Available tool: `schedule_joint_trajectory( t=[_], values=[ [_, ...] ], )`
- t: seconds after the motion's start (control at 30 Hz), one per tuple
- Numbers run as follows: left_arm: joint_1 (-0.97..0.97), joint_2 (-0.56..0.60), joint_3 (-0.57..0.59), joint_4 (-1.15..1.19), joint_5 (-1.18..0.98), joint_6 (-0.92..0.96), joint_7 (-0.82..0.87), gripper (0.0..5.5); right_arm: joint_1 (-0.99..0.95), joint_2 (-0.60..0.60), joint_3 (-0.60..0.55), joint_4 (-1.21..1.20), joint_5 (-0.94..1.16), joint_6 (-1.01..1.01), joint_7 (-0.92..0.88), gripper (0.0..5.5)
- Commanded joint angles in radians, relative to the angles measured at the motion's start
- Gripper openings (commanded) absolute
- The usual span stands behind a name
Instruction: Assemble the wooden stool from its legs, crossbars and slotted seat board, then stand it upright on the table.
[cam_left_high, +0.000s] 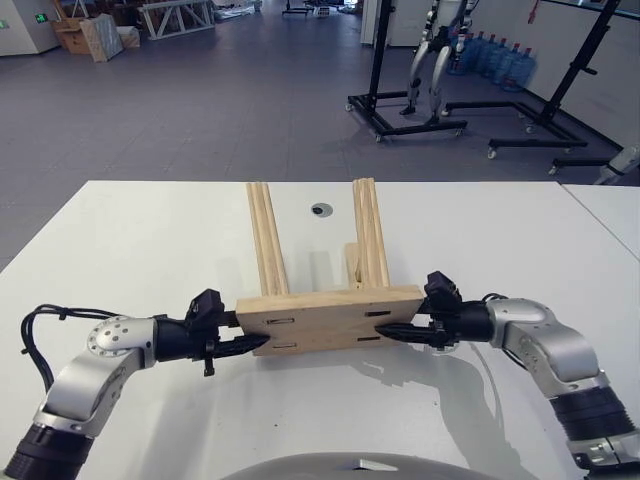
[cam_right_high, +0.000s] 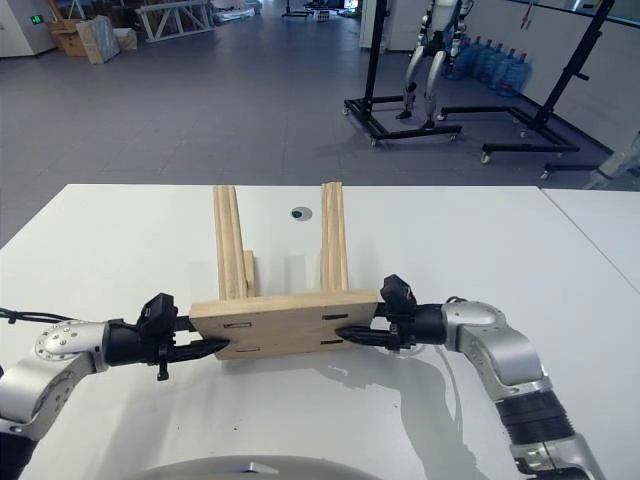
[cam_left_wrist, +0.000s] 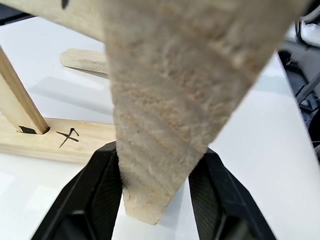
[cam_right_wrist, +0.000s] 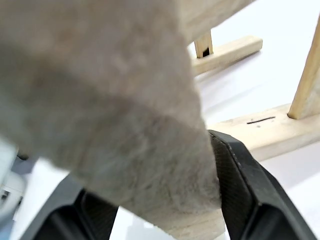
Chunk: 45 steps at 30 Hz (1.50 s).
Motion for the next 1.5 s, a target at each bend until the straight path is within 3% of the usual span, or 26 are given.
schedule_joint_trajectory(
  t=[0.03,0.2,0.4,0.57,0.7,0.93,1.13,1.37,1.5],
  values=[
    [-0.079,0.017,0.042,-0.052,-0.164,0.248,0.045,1.77,-0.073,-0.014,-0.046,-0.074,0.193,0.238,0.002,2.40],
    [-0.211,0.019,0.136,-0.065,-0.366,0.543,0.149,1.77,-0.250,0.001,-0.134,-0.008,0.415,0.639,-0.100,2.28],
    [-0.490,-0.141,0.297,0.142,-0.637,0.892,0.513,1.77,-0.593,0.204,-0.337,0.279,0.471,1.023,-0.411,2.27],
    [-0.662,-0.275,0.412,0.355,-0.783,1.005,0.839,1.77,-0.772,0.315,-0.461,0.618,0.422,1.046,-0.711,2.21],
    [-0.758,-0.384,0.486,0.491,-0.861,0.966,1.148,1.77,-0.885,0.390,-0.627,0.832,0.377,1.045,-0.952,2.08],
    [-0.790,-0.492,0.560,0.633,-0.892,0.823,1.532,1.77,-0.935,0.525,-0.902,0.925,0.347,0.950,-1.350,1.72],
    [-0.744,-0.545,0.549,0.763,-0.815,0.685,1.566,1.40,-0.860,0.585,-0.976,0.928,0.365,0.785,-1.503,1.60],
    [-0.737,-0.583,0.528,0.716,-0.855,0.660,1.486,1.34,-0.855,0.603,-0.866,0.831,0.415,0.754,-1.396,1.53],
    [-0.759,-0.596,0.556,0.702,-0.893,0.629,1.479,1.34,-0.864,0.596,-0.869,0.832,0.456,0.714,-1.390,2.55]
  ],
)
